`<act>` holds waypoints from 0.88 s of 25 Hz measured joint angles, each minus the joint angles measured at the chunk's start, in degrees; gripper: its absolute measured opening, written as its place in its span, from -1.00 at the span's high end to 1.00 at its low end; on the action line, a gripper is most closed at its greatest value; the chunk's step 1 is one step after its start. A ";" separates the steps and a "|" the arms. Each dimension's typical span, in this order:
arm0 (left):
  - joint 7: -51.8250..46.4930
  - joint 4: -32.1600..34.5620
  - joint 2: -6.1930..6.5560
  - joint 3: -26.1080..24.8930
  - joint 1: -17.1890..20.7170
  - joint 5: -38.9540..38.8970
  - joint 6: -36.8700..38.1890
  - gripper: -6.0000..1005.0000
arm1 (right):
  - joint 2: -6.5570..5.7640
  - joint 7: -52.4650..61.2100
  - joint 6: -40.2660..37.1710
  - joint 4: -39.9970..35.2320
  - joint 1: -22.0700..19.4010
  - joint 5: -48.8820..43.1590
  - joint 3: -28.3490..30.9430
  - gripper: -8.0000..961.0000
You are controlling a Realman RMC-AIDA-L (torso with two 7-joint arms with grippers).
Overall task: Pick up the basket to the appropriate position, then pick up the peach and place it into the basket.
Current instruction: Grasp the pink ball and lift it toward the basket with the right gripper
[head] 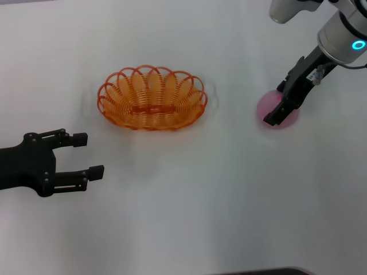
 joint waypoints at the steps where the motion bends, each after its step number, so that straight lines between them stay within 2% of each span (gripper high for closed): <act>1: 0.00 0.00 0.00 0.01 0.00 0.00 0.00 -0.65 | 0.00 0.14 0.08 0.03 0.00 -0.02 -0.19 -0.97; 22: 0.00 -0.44 -0.09 0.10 -0.58 0.00 0.32 -0.65 | -0.23 -0.15 0.94 0.63 0.10 -0.82 -0.75 -0.91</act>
